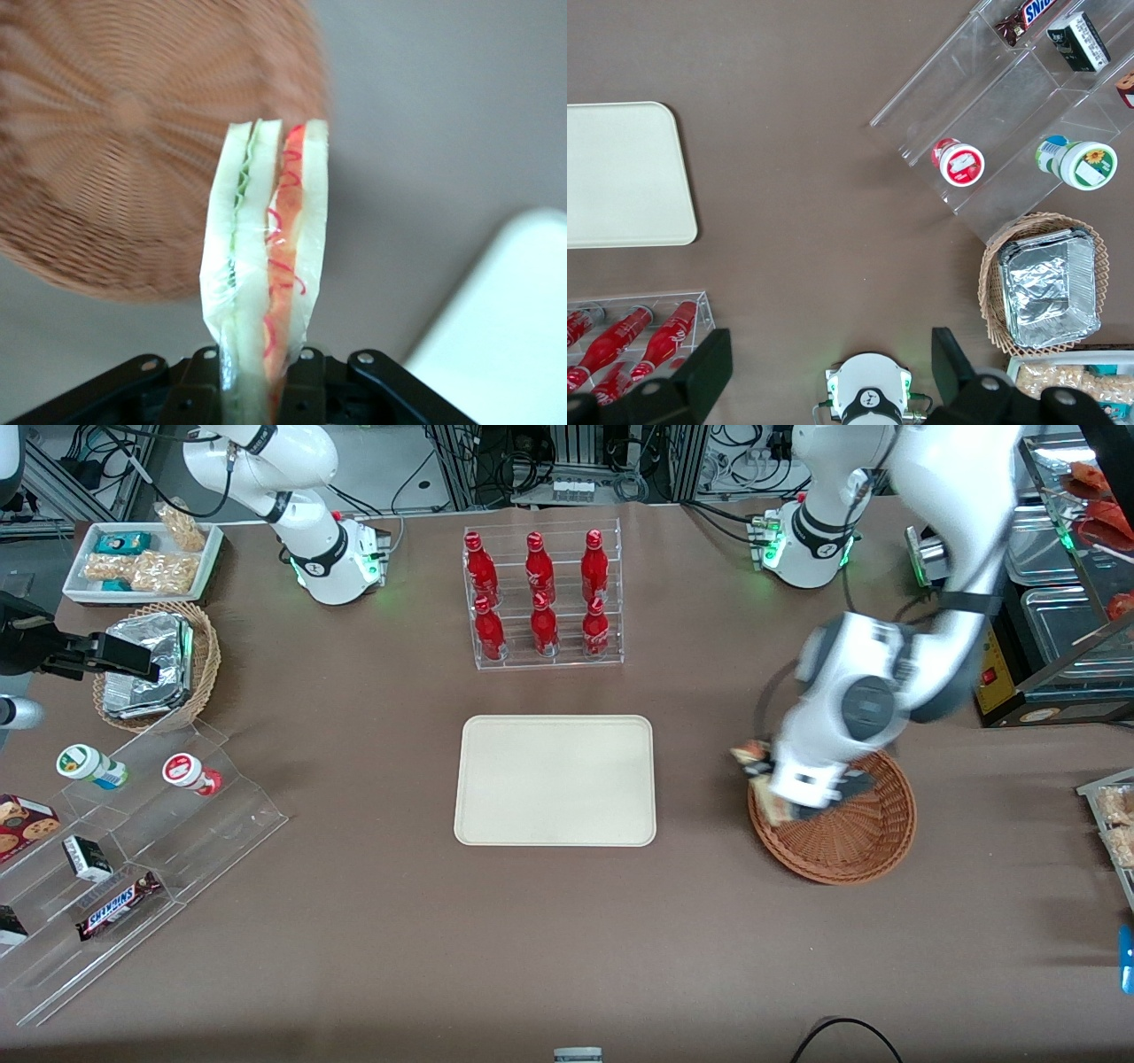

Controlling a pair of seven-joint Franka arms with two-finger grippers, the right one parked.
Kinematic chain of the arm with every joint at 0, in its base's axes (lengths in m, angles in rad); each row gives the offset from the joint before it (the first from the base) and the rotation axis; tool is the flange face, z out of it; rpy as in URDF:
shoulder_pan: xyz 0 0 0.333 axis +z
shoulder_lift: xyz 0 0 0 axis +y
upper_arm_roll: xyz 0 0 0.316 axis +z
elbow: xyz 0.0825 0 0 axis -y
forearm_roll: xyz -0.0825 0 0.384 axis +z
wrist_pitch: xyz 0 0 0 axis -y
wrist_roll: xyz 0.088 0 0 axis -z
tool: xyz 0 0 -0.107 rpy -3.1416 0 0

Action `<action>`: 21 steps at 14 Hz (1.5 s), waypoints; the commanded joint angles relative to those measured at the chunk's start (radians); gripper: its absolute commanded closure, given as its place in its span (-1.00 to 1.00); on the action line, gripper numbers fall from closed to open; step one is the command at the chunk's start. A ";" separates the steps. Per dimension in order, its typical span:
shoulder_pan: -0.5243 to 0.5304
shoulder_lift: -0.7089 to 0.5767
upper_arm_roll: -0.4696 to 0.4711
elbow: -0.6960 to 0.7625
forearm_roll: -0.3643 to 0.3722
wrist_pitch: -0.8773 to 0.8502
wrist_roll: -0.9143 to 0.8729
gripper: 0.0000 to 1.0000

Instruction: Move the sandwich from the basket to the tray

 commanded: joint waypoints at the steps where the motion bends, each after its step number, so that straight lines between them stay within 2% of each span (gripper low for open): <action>1: -0.163 0.097 0.011 0.106 0.004 -0.012 -0.006 0.70; 5: -0.337 0.247 0.011 0.268 0.003 0.000 -0.015 0.68; 9: -0.469 0.427 0.015 0.486 0.015 0.038 -0.150 0.63; 14: -0.504 0.470 0.019 0.505 0.024 0.081 -0.144 0.43; 15: -0.504 0.474 0.019 0.505 0.030 0.083 -0.144 0.34; 16: -0.504 0.476 0.017 0.501 0.053 0.083 -0.147 0.13; 17: -0.503 0.477 0.019 0.500 0.053 0.083 -0.155 -0.50; 18: -0.500 0.476 0.019 0.499 0.056 0.083 -0.153 -0.95; 21: -0.486 0.450 0.022 0.500 0.058 0.067 -0.155 -1.00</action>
